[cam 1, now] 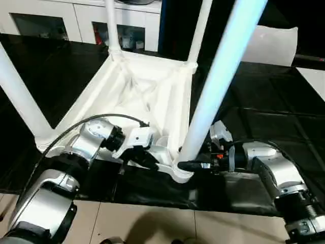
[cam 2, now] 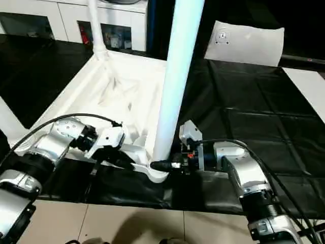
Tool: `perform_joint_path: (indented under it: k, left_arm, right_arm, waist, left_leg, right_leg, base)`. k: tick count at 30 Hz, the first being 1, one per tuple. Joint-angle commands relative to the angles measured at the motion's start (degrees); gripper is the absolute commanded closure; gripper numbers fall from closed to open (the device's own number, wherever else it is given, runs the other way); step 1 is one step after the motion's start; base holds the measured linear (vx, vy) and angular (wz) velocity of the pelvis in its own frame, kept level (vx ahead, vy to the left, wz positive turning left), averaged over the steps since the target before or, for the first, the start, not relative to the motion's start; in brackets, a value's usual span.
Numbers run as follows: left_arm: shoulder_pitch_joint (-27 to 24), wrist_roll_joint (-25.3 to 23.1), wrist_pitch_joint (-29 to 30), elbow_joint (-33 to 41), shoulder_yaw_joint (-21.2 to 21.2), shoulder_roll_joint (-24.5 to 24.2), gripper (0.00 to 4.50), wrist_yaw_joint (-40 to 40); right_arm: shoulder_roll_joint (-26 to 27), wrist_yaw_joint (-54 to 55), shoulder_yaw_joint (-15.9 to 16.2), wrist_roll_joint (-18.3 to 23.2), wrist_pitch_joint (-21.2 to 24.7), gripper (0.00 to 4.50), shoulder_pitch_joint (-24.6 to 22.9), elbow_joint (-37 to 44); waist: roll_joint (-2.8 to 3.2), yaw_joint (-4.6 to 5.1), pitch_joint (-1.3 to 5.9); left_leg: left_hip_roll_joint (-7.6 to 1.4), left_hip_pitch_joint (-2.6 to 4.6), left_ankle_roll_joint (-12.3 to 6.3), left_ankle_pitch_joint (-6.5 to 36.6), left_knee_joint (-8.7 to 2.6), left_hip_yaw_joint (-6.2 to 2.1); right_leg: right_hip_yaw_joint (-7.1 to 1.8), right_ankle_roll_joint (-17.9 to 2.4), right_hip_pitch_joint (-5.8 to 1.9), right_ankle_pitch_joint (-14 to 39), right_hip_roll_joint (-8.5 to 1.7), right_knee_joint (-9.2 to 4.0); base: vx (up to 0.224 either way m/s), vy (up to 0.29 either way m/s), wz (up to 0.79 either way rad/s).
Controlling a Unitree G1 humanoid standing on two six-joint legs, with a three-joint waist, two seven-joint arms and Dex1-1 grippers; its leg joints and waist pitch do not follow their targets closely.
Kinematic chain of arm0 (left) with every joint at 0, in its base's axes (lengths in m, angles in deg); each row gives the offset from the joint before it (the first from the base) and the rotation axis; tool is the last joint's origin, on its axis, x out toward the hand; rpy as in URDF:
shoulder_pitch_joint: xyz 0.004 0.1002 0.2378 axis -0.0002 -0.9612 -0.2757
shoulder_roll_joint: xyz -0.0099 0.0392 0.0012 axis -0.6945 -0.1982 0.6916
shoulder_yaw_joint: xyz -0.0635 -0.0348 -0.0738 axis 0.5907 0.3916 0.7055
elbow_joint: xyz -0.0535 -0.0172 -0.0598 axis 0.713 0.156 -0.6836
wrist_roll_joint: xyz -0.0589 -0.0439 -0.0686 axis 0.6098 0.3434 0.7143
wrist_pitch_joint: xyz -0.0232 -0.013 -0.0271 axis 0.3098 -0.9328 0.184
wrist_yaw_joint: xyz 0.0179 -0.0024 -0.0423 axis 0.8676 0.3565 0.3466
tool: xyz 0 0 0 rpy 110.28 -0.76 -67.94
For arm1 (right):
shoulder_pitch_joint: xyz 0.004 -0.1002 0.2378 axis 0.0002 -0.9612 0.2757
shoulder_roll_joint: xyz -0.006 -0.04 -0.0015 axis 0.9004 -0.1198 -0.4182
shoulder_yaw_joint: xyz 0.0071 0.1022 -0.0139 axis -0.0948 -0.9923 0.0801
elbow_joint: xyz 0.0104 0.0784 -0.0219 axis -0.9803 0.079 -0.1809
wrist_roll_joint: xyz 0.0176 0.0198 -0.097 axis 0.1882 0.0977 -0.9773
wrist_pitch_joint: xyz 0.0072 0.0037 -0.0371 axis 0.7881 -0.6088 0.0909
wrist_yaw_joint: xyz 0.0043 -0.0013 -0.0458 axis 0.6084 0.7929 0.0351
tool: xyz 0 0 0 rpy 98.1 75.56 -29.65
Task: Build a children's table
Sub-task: Rotate leg to tighten
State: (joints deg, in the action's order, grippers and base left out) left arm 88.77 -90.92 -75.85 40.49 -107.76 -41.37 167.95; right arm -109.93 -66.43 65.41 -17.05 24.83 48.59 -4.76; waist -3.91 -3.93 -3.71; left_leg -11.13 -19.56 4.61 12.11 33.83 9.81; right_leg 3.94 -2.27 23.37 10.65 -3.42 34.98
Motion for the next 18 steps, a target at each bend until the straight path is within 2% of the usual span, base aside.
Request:
perform_joint_path:
  k: [1,3,6,8,9,10,11,12,13,14,15,17,18]
  left_arm:
    - [1.31,-1.18,-1.44,-0.19,-1.96,0.47,4.5,1.75]
    - [1.33,-1.25,-1.37,-0.32,-1.86,0.57,4.5,1.3]
    - [1.38,-0.78,2.62,-0.2,-0.06,2.51,4.5,-4.01]
    - [1.47,-0.79,3.79,-0.16,0.43,3.13,4.5,-6.0]
    - [1.37,-1.84,6.46,0.36,0.56,4.0,4.5,-9.99]
    - [1.37,-1.84,6.46,0.36,0.56,4.0,4.5,-9.99]
    - [0.96,-1.33,11.61,1.85,1.94,6.76,4.5,-15.63]
    - [0.89,-1.01,13.14,2.28,2.4,7.67,4.5,-17.07]
    - [0.89,-1.01,13.14,2.28,2.4,7.67,4.5,-17.07]
    - [0.88,-1.31,16.23,3.33,3.06,10.24,4.5,-21.97]
    - [0.99,-1.6,17.78,3.62,3.33,11.29,4.5,-24.12]
    - [1.38,-2.19,21.29,3.85,4.02,13.95,4.5,-29.42]
    - [1.87,-2.57,24.02,3.6,4.75,16.68,4.5,-34.62]
  right_arm:
    - [-0.34,-1.22,0.71,0.89,0.63,2.4,-0.16,0.52]
    - [-0.2,-1.02,0.7,0.9,0.7,2.42,-0.32,0.65]
    - [2.82,6.95,-1.0,0.53,2.74,2.43,-1.88,1.99]
    - [3.96,10.51,-1.49,-0.29,3.38,2.43,-2.14,2.04]
    - [6.47,17.5,-2.15,-2.91,2.21,2.44,-2.43,1.25]
    - [6.47,17.5,-2.15,-2.91,2.21,2.44,-2.43,1.25]
    - [11.22,27.73,-4.13,-4.51,3.52,2.45,-2.21,-0.05]
    - [12.64,30.51,-4.79,-4.71,4.11,2.46,-2.03,-0.46]
    - [12.64,30.51,-4.79,-4.71,4.11,2.48,-2.03,-0.46]
    - [16.45,37.53,-6.21,-5.49,4.09,2.49,-1.26,-2.01]
    - [17.7,40.11,-6.46,-6.15,3.99,2.5,-0.9,-2.61]
    - [20.85,46.01,-7.29,-7.0,4.0,2.5,0.1,-4.32]
    - [24.15,52.24,-8.18,-7.71,3.81,2.51,1.58,-6.54]
  waist:
    - [0.39,0.02,3.63]
    - [0.37,0.01,3.61]
    - [0.5,-0.14,3.52]
    - [0.42,0.11,3.27]
    - [0.55,0.33,2.98]
    - [0.53,0.66,2.7]
    - [0.79,0.83,2.75]
    - [0.58,1.26,2.72]
    - [0.45,1.69,2.74]
    - [0.27,1.98,2.83]
    - [0.5,2.48,2.93]
    - [0.3,2.86,2.92]
    - [0.48,3.28,3.06]
  left_leg:
    - [-2.4,-0.15,-3.57,4.75,-3.63,-0.15]
    - [-2.36,-0.14,-3.54,4.8,-3.61,-0.13]
    - [-2.45,-0.01,-2.83,5.6,-3.75,-0.22]
    - [-2.3,0.07,-1.91,7.33,-3.98,-0.32]
    - [-2.2,0.17,-1.1,9.19,-4.15,-0.38]
    - [-2.02,0.36,-0.28,11.43,-4.3,-0.58]
    - [-2.02,0.49,0.2,12.14,-4.35,-0.65]
    - [-1.94,0.54,0.95,12.98,-4.33,-0.78]
    - [-1.64,0.18,1.0,13.1,-4.38,-1.09]
    - [-1.65,-0.01,0.9,12.9,-4.39,-1.09]
    - [-1.77,-0.07,0.96,12.58,-4.41,-1.19]
    - [-1.65,-0.01,0.46,12.63,-4.33,-1.1]
    - [-1.53,0.11,-0.17,12.28,-4.14,-0.99]
  right_leg:
    - [-3.16,-12.05,-3.71,8.62,-4.78,-3.81]
    - [-3.16,-11.88,-3.68,8.93,-4.73,-3.86]
    - [-3.16,-11.71,-3.58,10.26,-4.86,-4.05]
    - [-3.17,-10.55,-3.45,14.38,-4.91,-4.56]
    - [-3.13,-9.08,-3.25,19.19,-4.89,-5.12]
    - [-3.01,-7.49,-3.03,24.73,-4.89,-5.67]
    - [-3.01,-6.71,-2.97,26.92,-4.93,-5.81]
    - [-2.9,-5.49,-2.7,30.22,-4.98,-6.21]
    - [-2.58,-3.96,-3.01,33.03,-4.99,-6.55]
    - [-2.61,-3.47,-3.12,33.22,-4.94,-6.58]
    - [-2.63,-3.62,-2.89,32.21,-4.95,-6.45]
    - [-2.65,-3.77,-2.79,31.4,-4.77,-6.64]
    - [-2.76,-4.94,-2.69,29.53,-4.72,-6.56]
  base:
    - [0.0,0.0,0.0]
    - [0.0,0.0,0.0]
    - [0.0,0.0,0.0]
    - [0.0,0.0,0.0]
    - [0.0,0.0,0.0]
    - [0.0,0.0,0.0]
    - [0.0,0.0,0.0]
    - [0.0,0.0,0.0]
    - [0.0,0.0,0.0]
    - [0.0,0.0,0.0]
    - [0.0,0.0,0.0]
    - [0.0,0.0,0.0]
    - [0.0,0.0,0.0]
